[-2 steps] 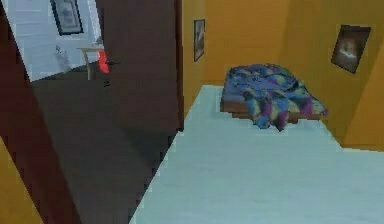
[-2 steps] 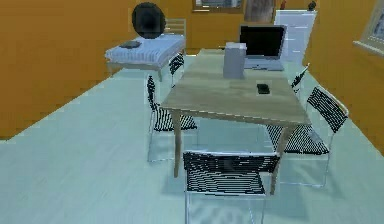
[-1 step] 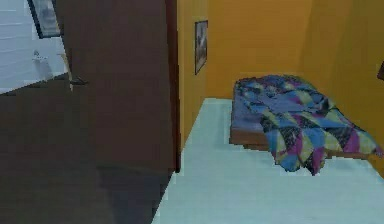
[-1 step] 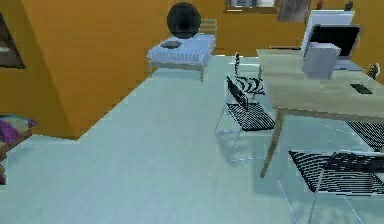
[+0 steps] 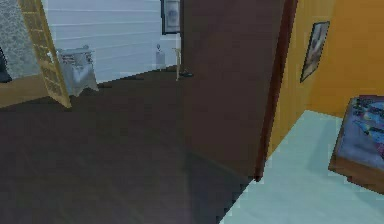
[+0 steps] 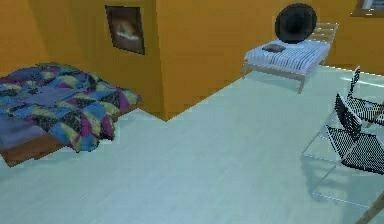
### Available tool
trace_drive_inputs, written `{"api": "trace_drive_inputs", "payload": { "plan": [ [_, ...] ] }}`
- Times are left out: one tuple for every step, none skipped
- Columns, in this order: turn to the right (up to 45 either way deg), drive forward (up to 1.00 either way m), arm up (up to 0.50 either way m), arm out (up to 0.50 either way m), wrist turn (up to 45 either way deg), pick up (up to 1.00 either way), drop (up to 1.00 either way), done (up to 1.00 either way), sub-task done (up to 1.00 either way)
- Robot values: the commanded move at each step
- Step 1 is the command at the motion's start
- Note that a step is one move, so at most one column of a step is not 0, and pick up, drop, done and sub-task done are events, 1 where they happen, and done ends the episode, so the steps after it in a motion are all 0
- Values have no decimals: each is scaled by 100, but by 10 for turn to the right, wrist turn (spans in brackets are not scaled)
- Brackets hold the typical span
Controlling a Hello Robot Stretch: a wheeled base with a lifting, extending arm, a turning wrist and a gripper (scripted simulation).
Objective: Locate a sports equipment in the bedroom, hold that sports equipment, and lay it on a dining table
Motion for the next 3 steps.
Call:
{"api": "trace_drive_inputs", "payload": {
  "plan": [
    [0, 40, 0, 0, 0, 0, 0, 0, 0],
    [-240, 0, 0, 0, 0, 0, 0, 0, 0],
    [0, 100, 0, 0, 0, 0, 0, 0, 0]
  ]
}}
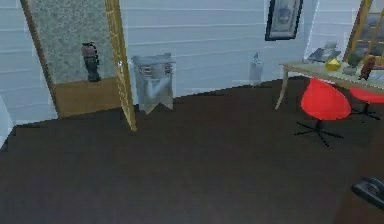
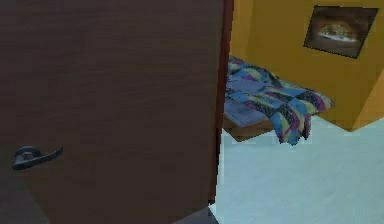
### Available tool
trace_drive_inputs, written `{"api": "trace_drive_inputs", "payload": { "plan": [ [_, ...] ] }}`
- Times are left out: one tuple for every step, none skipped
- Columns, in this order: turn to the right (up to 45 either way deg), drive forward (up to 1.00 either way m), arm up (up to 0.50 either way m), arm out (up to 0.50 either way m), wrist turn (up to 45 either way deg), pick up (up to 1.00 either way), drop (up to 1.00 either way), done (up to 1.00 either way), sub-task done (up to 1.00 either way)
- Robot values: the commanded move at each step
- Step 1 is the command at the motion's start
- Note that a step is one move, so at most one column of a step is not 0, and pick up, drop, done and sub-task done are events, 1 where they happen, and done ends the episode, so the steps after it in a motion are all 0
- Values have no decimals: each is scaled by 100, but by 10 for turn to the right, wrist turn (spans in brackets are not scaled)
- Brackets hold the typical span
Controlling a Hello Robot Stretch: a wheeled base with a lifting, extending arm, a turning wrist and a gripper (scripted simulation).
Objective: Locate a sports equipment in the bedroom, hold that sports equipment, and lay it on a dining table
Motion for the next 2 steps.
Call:
{"api": "trace_drive_inputs", "payload": {
  "plan": [
    [-90, 0, 0, 0, 0, 0, 0, 0, 0],
    [-30, 0, 0, 0, 0, 0, 0, 0, 0]
  ]
}}
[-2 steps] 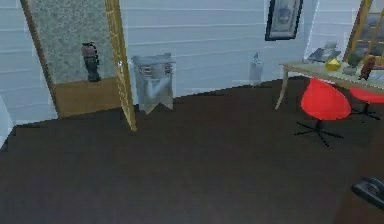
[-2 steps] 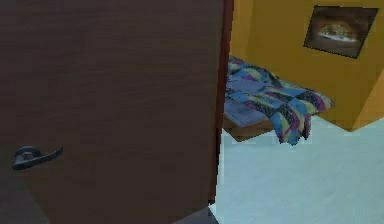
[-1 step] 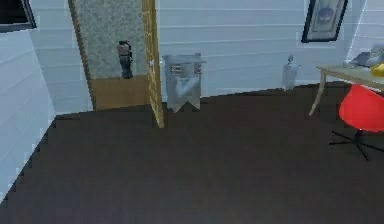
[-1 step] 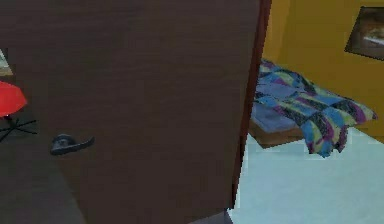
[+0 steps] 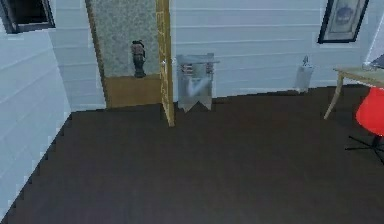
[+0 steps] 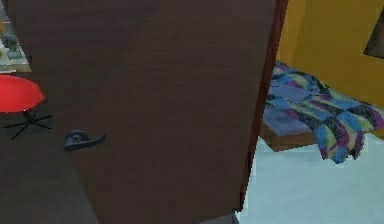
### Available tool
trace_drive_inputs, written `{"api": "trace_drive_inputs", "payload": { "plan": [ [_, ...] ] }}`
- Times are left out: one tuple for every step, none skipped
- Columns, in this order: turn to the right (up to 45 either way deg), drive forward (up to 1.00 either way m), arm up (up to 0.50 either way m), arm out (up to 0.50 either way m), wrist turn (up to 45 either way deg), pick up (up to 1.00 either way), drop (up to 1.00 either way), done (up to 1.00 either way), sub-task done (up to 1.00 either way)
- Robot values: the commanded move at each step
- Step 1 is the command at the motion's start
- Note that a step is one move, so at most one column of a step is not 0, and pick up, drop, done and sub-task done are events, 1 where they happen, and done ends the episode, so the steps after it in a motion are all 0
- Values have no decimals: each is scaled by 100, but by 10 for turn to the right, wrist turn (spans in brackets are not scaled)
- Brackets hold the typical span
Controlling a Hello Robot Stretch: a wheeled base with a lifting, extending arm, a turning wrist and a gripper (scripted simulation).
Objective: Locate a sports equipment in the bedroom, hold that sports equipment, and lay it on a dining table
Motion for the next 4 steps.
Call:
{"api": "trace_drive_inputs", "payload": {
  "plan": [
    [0, 30, 0, 0, 0, 0, 0, 0, 0],
    [300, 0, 0, 0, 0, 0, 0, 0, 0],
    [0, 55, 0, 0, 0, 0, 0, 0, 0],
    [420, 0, 0, 0, 0, 0, 0, 0, 0]
  ]
}}
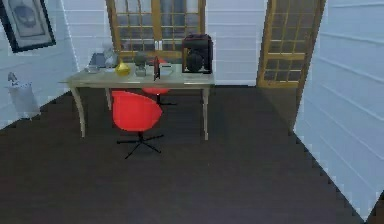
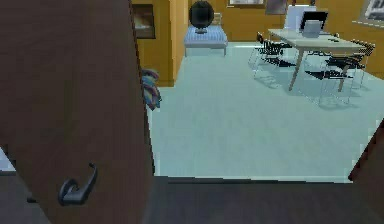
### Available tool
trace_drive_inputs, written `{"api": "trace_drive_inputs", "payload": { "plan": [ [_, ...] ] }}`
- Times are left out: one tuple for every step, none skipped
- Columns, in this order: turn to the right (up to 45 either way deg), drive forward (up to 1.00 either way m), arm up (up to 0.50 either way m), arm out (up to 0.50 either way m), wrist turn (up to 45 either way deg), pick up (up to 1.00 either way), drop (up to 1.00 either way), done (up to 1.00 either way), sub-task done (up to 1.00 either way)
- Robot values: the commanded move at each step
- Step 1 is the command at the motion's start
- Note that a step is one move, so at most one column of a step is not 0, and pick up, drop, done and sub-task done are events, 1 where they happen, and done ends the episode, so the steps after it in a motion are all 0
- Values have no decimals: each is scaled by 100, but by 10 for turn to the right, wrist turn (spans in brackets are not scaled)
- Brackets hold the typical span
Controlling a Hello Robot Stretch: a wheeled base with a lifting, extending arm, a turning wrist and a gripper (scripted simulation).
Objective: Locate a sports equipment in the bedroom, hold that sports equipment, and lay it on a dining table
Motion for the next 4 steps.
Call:
{"api": "trace_drive_inputs", "payload": {
  "plan": [
    [0, 65, 0, 0, 0, 0, 0, 0, 0],
    [270, 0, 0, 0, 0, 0, 0, 0, 0],
    [0, 100, 0, 0, 0, 0, 0, 0, 0],
    [60, 0, 0, 0, 0, 0, 0, 0, 0]
  ]
}}
